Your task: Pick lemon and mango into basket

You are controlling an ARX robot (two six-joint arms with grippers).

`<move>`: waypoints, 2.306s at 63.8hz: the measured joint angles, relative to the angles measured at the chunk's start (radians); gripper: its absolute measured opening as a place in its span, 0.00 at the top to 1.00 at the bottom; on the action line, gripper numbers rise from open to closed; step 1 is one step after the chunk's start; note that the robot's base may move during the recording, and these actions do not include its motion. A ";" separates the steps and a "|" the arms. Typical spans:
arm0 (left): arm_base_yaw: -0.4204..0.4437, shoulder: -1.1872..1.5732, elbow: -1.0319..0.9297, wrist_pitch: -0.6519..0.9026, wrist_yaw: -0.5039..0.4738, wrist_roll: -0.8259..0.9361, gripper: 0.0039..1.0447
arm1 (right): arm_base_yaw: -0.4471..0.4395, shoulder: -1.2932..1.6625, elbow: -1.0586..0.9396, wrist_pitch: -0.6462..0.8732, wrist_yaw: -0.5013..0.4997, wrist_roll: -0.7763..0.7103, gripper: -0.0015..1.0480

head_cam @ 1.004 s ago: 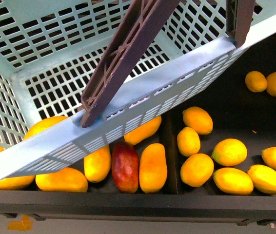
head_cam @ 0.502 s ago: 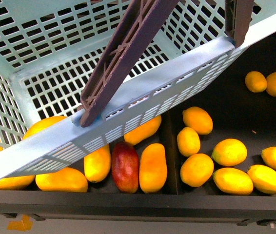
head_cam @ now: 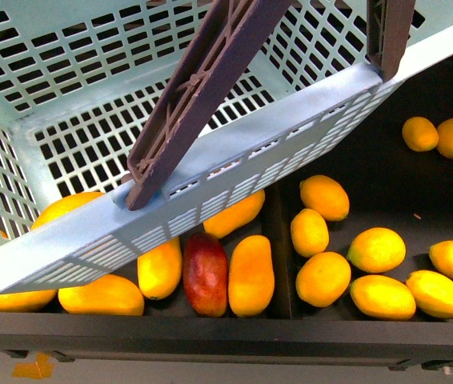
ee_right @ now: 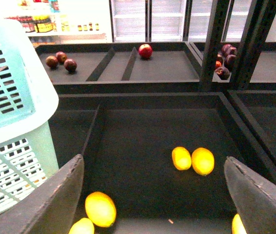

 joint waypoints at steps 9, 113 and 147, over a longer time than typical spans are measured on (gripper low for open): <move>-0.012 0.000 0.002 0.000 0.005 -0.002 0.87 | -0.002 0.000 0.000 0.000 0.004 0.000 0.09; 0.001 0.002 0.005 -0.003 0.001 0.002 0.87 | -0.086 1.467 0.834 -0.470 0.077 0.524 0.08; 0.000 0.002 0.005 -0.003 -0.004 0.000 0.87 | -0.078 1.728 1.032 -0.511 0.091 0.615 0.08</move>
